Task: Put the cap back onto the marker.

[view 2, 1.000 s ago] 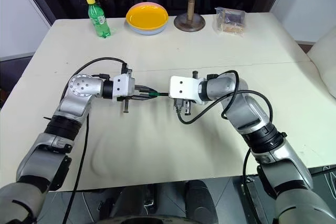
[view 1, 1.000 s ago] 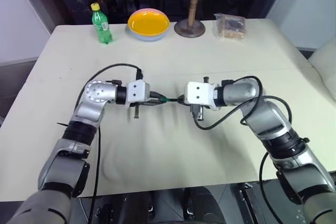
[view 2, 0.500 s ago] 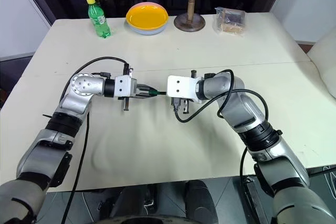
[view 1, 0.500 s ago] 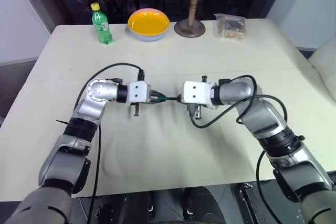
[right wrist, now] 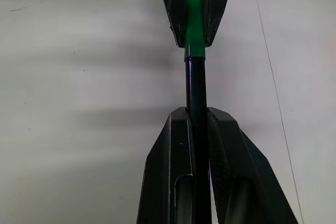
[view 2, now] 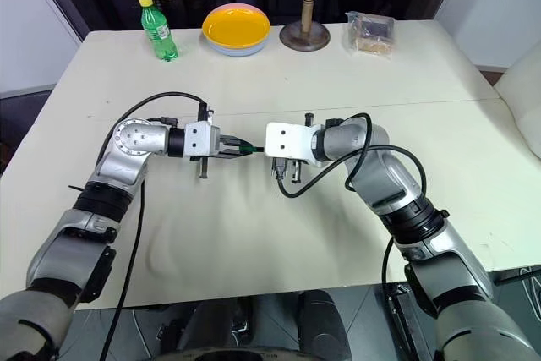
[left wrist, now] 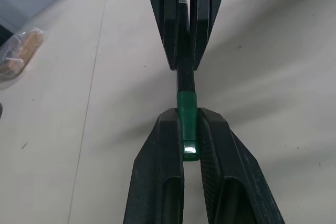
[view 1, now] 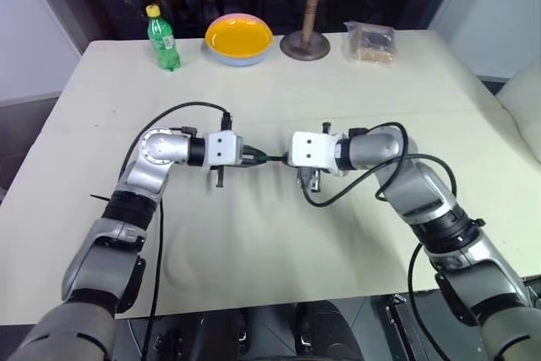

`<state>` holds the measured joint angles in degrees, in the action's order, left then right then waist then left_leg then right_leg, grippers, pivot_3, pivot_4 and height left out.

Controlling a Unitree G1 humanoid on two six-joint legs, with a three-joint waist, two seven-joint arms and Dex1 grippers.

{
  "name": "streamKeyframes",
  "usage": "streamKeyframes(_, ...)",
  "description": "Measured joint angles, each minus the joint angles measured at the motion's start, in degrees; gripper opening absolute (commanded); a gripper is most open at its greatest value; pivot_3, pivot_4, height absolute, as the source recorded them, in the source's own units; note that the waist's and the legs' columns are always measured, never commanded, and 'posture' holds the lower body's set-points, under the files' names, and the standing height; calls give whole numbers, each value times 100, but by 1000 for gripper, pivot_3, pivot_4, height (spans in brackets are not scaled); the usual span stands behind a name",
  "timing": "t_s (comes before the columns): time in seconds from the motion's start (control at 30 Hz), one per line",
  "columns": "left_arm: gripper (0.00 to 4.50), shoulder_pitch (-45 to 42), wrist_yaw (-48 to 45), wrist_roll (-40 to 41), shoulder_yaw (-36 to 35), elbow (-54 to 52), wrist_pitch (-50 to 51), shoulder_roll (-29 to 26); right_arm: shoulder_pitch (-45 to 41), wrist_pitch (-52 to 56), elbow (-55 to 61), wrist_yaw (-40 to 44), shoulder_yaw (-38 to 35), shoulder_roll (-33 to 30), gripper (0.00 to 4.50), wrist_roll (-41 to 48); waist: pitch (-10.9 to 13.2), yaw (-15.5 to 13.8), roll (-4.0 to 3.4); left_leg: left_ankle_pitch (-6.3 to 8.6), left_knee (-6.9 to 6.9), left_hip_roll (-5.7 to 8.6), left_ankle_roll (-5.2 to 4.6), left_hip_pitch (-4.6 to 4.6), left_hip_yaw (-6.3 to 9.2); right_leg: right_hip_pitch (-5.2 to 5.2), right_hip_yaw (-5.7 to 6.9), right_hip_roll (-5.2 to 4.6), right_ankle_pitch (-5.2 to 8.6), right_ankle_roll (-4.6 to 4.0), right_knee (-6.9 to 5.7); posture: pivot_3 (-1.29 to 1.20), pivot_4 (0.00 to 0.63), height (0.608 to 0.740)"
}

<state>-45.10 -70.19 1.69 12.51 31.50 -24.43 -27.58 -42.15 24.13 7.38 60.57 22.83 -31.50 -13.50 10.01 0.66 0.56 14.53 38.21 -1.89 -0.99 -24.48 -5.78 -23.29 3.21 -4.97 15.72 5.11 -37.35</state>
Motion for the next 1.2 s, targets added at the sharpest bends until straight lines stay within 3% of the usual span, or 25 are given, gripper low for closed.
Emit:
streamKeyframes(0.77, 0, 228, 96, 12, -41, -388, 379, -67, -5, -137, -72, 92, 2, 26, 24, -77, 0, 0, 0, 0, 0, 0, 0, 0, 1, 0, 0, 0, 0, 0, -1, 0, 150, 740)
streamKeyframes(1.03, 3848, 432, 419, 70, -66, -908, 693, -58, -136, -596, -153, 164, 73, -4, 0, 39, 0, 9, 0, 0, 0, -1, 0, 0, 0, 0, -1, 0, 0, 0, -1, 0, 150, 740)
streamKeyframes(1.2, 3848, 913, 659, 243, -293, -1620, 1267, -280, -115, -615, -257, 165, 50, -219, 0, 83, 0, 7, 0, 0, 0, -3, 0, 0, 2, 0, 0, -1, 0, 0, -2, 0, 150, 740)
